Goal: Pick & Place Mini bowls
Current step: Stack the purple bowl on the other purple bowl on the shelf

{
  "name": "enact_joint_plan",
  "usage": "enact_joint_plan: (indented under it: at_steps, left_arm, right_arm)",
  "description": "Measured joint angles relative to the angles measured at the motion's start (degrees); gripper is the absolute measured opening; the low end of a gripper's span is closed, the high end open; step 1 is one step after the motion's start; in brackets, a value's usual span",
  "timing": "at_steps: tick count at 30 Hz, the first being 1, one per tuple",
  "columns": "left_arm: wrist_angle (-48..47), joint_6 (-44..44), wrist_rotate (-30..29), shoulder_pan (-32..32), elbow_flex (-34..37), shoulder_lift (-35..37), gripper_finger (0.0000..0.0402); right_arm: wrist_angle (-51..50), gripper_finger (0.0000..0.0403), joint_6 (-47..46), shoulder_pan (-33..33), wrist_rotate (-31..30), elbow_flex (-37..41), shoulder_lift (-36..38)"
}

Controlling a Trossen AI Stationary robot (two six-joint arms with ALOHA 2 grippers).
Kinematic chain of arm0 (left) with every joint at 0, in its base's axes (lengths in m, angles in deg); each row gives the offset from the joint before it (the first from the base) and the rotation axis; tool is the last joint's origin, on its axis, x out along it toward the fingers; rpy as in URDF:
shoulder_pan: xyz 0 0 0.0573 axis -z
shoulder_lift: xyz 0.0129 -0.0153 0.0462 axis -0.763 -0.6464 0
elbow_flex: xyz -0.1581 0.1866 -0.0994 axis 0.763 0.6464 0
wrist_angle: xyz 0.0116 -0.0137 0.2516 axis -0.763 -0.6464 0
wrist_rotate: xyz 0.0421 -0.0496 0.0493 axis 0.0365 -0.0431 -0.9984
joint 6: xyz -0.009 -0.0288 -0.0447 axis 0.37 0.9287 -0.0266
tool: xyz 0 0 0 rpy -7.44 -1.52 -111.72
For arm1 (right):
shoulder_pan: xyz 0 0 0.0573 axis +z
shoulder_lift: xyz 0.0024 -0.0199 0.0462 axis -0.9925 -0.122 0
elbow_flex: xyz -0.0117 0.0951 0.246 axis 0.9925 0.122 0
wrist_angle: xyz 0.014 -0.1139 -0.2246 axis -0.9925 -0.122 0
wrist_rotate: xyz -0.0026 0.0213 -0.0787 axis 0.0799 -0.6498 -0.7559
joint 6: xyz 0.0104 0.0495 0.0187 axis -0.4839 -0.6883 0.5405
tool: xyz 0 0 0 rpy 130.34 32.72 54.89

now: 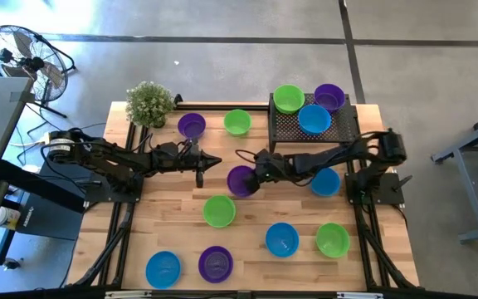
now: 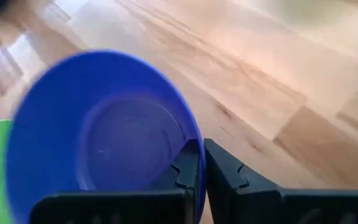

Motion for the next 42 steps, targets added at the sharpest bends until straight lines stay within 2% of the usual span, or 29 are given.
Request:
enact_joint_plan:
  at_steps: [6,11,13,16,21,26,32,35,39,42]
  left_arm:
    - [0.0,0.0,0.0,0.0,0.0,0.0,0.0002]
    - [0.0,0.0,0.0,0.0,0.0,0.0,0.0002]
    - [0.0,0.0,0.0,0.0,0.0,0.0,0.0002]
    - [0.0,0.0,0.0,0.0,0.0,0.0,0.0002]
    - [0.1,0.0,0.0,0.0,0.0,0.0,0.0002]
    - [0.3,0.0,0.0,0.0,0.0,0.0,0.0002]
    - [0.3,0.0,0.0,0.0,0.0,0.0,0.0002]
    - [0.2,0.0,0.0,0.0,0.0,0.0,0.0002]
    - [0.0,0.0,0.3,0.0,0.0,0.0,0.0002]
    - [0.0,0.0,1.3,0.0,0.0,0.0,0.0002]
  right_arm:
    - [-9.3,0.0006,4.3,-2.3,3.1,0.0,9.8]
    - [-14.7,0.0003,9.0,-7.1,6.8,-0.2,21.4]
    - [-21.2,0.0006,10.4,-10.6,7.2,-2.1,25.5]
    - [-33.3,0.0010,14.1,-17.0,4.6,-6.9,28.8]
    - [-49.3,0.0007,22.8,-29.4,3.1,-19.4,28.4]
    - [-58.6,0.0002,30.2,-43.2,2.7,-30.9,25.2]
    - [-64.6,0.0006,34.6,-57.5,3.3,-37.4,20.4]
    - [-64.9,0.0004,36.5,-61.4,5.2,-37.5,18.9]
    - [-64.4,0.0002,37.7,-62.7,6.6,-37.4,17.1]
    - [-65.1,0.0004,37.7,-63.6,4.3,-37.4,15.8]
